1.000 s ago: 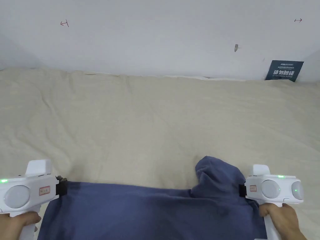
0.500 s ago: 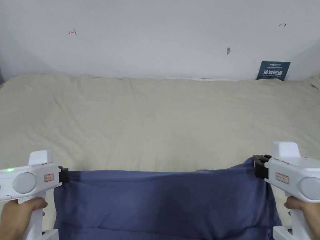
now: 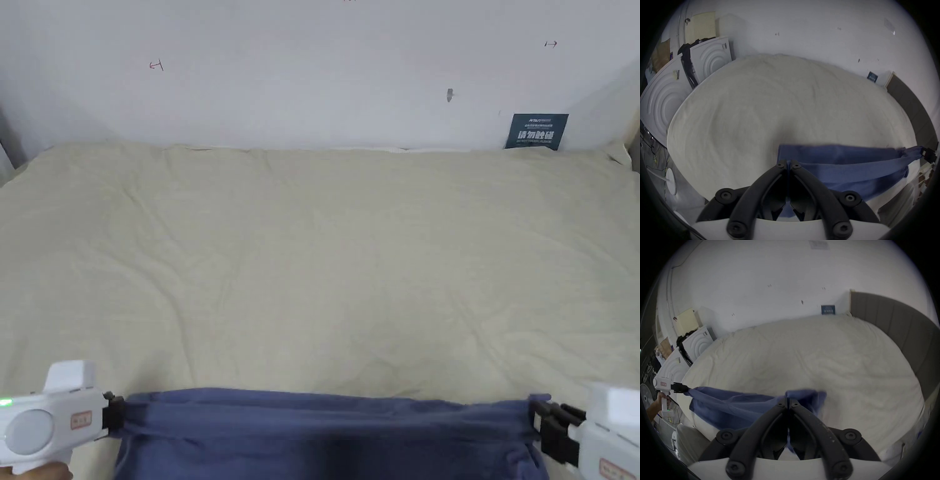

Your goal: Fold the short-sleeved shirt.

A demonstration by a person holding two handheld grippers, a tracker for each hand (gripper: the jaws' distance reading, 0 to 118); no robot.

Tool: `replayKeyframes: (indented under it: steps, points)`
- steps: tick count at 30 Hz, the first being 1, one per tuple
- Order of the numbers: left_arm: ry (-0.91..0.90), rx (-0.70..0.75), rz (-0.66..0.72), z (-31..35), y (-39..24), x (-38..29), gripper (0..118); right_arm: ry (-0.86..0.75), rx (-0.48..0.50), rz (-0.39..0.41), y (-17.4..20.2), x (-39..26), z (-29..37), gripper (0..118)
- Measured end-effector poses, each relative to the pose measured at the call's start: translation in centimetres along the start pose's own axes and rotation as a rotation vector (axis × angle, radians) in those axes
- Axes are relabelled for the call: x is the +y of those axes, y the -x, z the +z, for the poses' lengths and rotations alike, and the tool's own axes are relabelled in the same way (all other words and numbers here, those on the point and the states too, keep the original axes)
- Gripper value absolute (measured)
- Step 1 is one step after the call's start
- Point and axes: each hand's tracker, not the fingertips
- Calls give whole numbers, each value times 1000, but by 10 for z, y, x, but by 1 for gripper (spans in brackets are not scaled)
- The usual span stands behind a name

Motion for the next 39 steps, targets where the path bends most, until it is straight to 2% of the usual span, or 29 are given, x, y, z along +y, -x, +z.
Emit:
replayKeyframes:
  steps: [5, 10, 12, 13, 14, 15, 17, 18, 19, 20, 25, 30, 32, 33, 35, 36, 37, 38, 39]
  points:
    - [62, 36, -7, -25, 9, -43, 3, 99, -55, -37, -6, -48, -21, 2]
    - [98, 63, -20, -34, 4, -65, 3, 160, -88, -75, -11, -70, -37, 3]
    - [102, 78, -29, -37, 2, -67, 8, 163, -98, -74, -9, -69, -36, 6]
    - [93, 89, -33, -35, -1, -67, 26, 158, -101, -80, -6, -67, -32, 21]
    - [86, 104, -40, -33, -4, -65, 51, 149, -100, -85, -3, -65, -27, 42]
    - [81, 122, -46, -31, -6, -62, 60, 142, -107, -83, 0, -61, -23, 58]
    - [46, 148, -52, -17, -11, -57, 79, 83, -142, -36, 10, -44, -10, 74]
    - [7, 106, -51, -9, -14, -51, 101, 42, -142, -14, 15, -33, -2, 92]
    - [-49, 73, -44, 4, -17, -44, 115, -16, -141, 8, 21, -22, 6, 104]
    - [-106, 53, -38, 18, -22, -36, 115, -68, -141, 34, 30, -7, 17, 106]
    - [-382, 8, -27, 81, -51, 4, 113, -329, -126, 119, 74, 49, 65, 105]
    - [-631, 5, -21, 124, -79, 26, 109, -535, -186, 177, 112, 75, 89, 104]
    - [-702, 5, -14, 133, -88, 31, 100, -581, -198, 197, 124, 79, 91, 92]
    - [-724, 5, -20, 135, -91, 31, 95, -599, -191, 203, 129, 79, 93, 82]
    - [-756, 3, -27, 137, -98, 30, 78, -638, -203, 205, 134, 78, 92, 49]
    - [-783, -8, -37, 139, -102, 28, 60, -642, -211, 205, 137, 77, 92, 31]
    - [-800, -11, -49, 140, -105, 26, 26, -646, -213, 206, 138, 76, 92, 9]
    - [-801, -6, -59, 140, -108, 24, 2, -648, -211, 208, 138, 75, 91, 2]
    - [-791, 1, -54, 138, -111, 23, 1, -649, -215, 207, 139, 74, 90, 1]
